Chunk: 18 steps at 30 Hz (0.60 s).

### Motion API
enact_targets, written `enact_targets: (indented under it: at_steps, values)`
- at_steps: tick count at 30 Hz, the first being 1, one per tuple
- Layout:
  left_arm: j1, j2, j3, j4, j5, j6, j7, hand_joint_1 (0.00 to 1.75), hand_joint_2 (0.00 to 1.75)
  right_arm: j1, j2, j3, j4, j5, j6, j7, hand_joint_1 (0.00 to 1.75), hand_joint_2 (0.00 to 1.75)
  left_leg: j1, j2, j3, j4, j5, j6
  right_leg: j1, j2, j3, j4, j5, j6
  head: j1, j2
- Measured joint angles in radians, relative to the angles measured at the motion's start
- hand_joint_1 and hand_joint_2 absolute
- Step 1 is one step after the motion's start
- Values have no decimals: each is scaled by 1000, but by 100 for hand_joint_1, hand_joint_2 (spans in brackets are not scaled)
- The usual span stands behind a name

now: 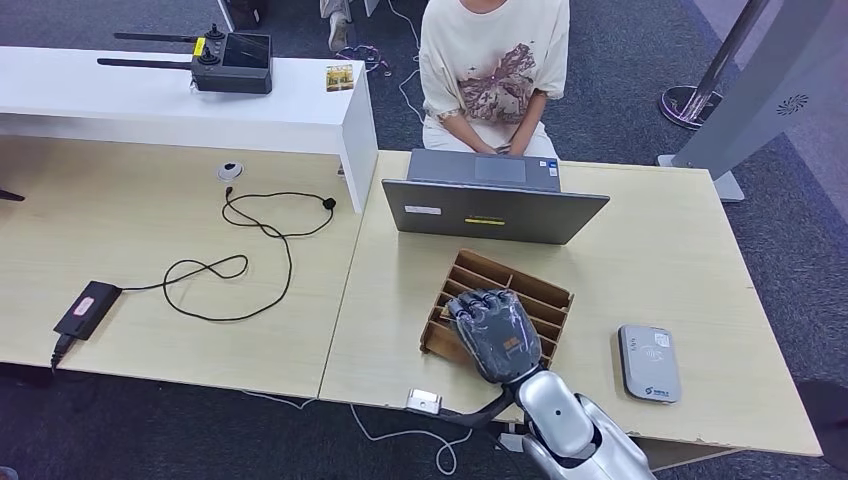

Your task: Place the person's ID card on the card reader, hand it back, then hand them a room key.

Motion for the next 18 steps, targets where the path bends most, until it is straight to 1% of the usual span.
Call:
enact_targets:
  at_steps: [7,18]
  values:
    - [0,0,0,0,5,0,0,0,0,-4,-10,-7,-57,-3,-10,8,175,175,0,0,0,0,0,0,0,0,0,0,0,0,0,0]
    - [0,-6,0,0,13,3,0,0,0,-50,-13,-44,-156,-30,-19,-11,175,175,0,0,0,0,0,0,0,0,0,0,0,0,0,0]
